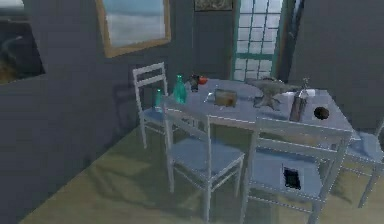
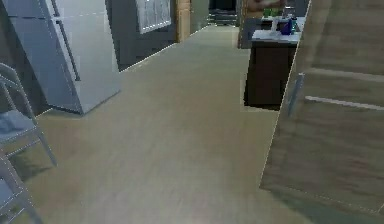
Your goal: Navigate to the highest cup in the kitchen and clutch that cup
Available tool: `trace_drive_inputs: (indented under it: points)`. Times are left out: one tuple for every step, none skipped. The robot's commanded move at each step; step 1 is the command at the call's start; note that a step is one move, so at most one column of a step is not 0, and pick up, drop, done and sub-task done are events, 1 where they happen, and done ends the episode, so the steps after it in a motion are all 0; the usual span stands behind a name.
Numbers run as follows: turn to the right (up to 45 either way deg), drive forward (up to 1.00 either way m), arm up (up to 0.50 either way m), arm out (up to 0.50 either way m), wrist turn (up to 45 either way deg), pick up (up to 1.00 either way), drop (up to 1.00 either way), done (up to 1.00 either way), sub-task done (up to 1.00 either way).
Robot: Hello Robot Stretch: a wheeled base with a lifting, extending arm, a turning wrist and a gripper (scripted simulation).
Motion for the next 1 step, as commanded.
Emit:
trace_drive_inputs:
  points:
    - [0.0,0.3,0.0,0.0,0.0,0.0,0.0,0.0,0.0]
